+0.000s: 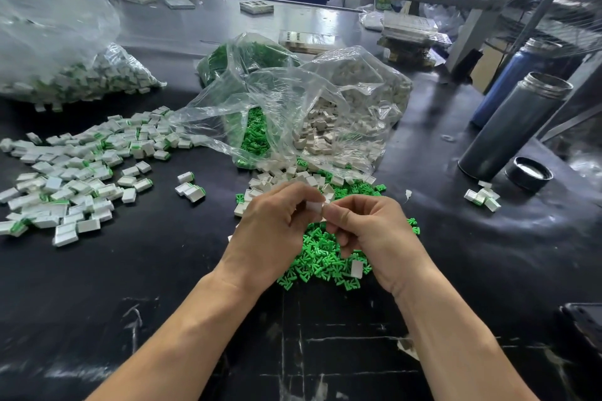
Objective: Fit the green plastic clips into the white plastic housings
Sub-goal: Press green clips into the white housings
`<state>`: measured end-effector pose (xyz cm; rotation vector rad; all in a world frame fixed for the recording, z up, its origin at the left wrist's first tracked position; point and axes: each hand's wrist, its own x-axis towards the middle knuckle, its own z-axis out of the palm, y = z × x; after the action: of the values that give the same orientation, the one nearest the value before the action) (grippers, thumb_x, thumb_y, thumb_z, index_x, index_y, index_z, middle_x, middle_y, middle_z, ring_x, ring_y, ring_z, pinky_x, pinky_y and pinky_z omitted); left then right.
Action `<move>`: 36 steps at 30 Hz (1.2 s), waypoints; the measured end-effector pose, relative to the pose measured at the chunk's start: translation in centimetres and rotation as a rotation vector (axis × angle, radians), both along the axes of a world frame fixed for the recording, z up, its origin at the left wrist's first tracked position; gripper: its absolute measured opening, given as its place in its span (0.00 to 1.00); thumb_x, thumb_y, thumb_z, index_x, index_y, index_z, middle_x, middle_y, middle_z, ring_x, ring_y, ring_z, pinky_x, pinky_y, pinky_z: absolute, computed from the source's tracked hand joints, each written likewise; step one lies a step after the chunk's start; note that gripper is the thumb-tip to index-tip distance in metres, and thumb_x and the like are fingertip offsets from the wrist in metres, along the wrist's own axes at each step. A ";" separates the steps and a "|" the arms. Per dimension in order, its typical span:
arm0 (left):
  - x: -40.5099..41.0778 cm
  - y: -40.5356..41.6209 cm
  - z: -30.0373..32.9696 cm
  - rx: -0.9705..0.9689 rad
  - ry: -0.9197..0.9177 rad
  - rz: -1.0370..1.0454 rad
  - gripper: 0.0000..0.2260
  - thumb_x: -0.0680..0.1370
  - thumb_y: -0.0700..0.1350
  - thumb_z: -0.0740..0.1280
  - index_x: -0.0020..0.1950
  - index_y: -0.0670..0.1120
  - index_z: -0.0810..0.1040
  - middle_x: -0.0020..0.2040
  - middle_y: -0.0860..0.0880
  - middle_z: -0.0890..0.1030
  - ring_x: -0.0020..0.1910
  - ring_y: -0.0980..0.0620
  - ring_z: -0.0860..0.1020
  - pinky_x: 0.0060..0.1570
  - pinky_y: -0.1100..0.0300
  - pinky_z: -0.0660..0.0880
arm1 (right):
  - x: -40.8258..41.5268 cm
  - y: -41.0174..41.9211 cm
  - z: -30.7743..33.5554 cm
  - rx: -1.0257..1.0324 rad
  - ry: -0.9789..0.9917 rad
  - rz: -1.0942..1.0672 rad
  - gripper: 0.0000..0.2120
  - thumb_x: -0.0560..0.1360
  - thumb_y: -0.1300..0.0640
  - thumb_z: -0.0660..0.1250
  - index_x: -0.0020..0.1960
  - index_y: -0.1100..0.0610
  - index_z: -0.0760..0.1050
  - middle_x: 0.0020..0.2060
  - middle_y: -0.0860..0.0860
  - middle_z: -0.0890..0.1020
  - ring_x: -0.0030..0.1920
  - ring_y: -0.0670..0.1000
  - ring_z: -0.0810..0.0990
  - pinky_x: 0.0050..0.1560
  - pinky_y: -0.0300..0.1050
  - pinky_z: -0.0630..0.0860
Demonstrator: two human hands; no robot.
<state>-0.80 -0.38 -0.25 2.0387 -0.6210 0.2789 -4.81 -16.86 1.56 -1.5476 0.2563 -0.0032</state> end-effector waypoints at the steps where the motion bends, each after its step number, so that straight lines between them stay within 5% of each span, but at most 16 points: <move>1: 0.1 -0.1 0.1 -0.019 0.037 0.011 0.10 0.77 0.38 0.74 0.52 0.53 0.83 0.45 0.61 0.82 0.46 0.60 0.81 0.45 0.67 0.76 | 0.1 0.1 -0.1 -0.024 -0.041 -0.025 0.05 0.76 0.63 0.75 0.42 0.62 0.83 0.31 0.54 0.80 0.26 0.47 0.74 0.25 0.41 0.73; 7: 0.1 0.1 0.3 -0.256 0.297 0.009 0.11 0.76 0.35 0.74 0.48 0.52 0.83 0.43 0.56 0.85 0.44 0.59 0.83 0.47 0.65 0.79 | 0.1 0.7 -0.6 -0.193 -0.186 -0.073 0.07 0.80 0.60 0.71 0.44 0.56 0.85 0.36 0.60 0.83 0.29 0.48 0.75 0.27 0.42 0.73; 15: -0.3 -0.4 0.9 -0.328 0.385 -0.082 0.07 0.76 0.38 0.75 0.46 0.50 0.83 0.52 0.53 0.84 0.49 0.53 0.82 0.54 0.57 0.79 | -0.3 2.7 -0.4 -0.057 -0.072 -0.008 0.34 0.81 0.31 0.54 0.37 0.57 0.82 0.29 0.53 0.79 0.26 0.49 0.72 0.24 0.41 0.66; 18: -0.6 -0.6 0.9 -0.373 0.436 -0.136 0.06 0.77 0.37 0.74 0.47 0.48 0.83 0.54 0.53 0.85 0.49 0.45 0.84 0.56 0.45 0.80 | -0.4 3.5 -0.4 -0.025 -0.076 0.001 0.30 0.83 0.33 0.52 0.34 0.45 0.83 0.27 0.50 0.75 0.25 0.46 0.69 0.22 0.39 0.63; 22: -0.7 -0.8 0.8 -0.421 0.452 -0.164 0.08 0.77 0.34 0.73 0.46 0.47 0.83 0.52 0.51 0.86 0.48 0.42 0.85 0.55 0.39 0.81 | -0.4 3.6 -0.4 -0.028 -0.170 0.034 0.30 0.87 0.42 0.48 0.36 0.36 0.83 0.24 0.42 0.74 0.25 0.39 0.71 0.26 0.31 0.66; 25: -0.8 -1.1 0.8 -0.439 0.457 -0.165 0.07 0.77 0.34 0.73 0.47 0.46 0.84 0.51 0.50 0.86 0.47 0.44 0.85 0.54 0.41 0.81 | -0.1 3.7 -0.6 -0.088 -0.204 -0.039 0.25 0.81 0.39 0.50 0.38 0.40 0.83 0.23 0.41 0.71 0.26 0.40 0.69 0.31 0.39 0.67; 28: -0.9 -1.3 0.9 -0.454 0.463 -0.175 0.05 0.76 0.35 0.74 0.47 0.45 0.85 0.51 0.51 0.87 0.49 0.47 0.85 0.54 0.48 0.82 | 0.2 3.9 -1.0 -0.199 -0.254 -0.122 0.25 0.78 0.37 0.49 0.38 0.40 0.83 0.23 0.39 0.76 0.26 0.40 0.74 0.28 0.36 0.68; 32: -1.0 -1.3 1.1 -0.456 0.452 -0.176 0.04 0.76 0.36 0.74 0.46 0.45 0.85 0.48 0.52 0.87 0.47 0.51 0.86 0.49 0.59 0.82 | 0.6 4.4 -1.3 -0.293 -0.267 -0.231 0.28 0.77 0.40 0.52 0.44 0.53 0.88 0.39 0.48 0.88 0.43 0.47 0.86 0.44 0.51 0.82; 36: -1.0 -1.1 1.1 -0.452 0.447 -0.167 0.04 0.76 0.36 0.75 0.46 0.45 0.85 0.48 0.51 0.87 0.48 0.48 0.86 0.53 0.50 0.83 | 0.5 4.5 -1.3 -0.207 -0.294 -0.196 0.24 0.79 0.46 0.53 0.41 0.44 0.87 0.36 0.40 0.86 0.40 0.39 0.84 0.39 0.35 0.77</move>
<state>-1.77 -1.47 0.86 1.5322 -0.3995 -0.1284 -4.32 -12.35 0.27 -1.6979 0.1772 -0.4198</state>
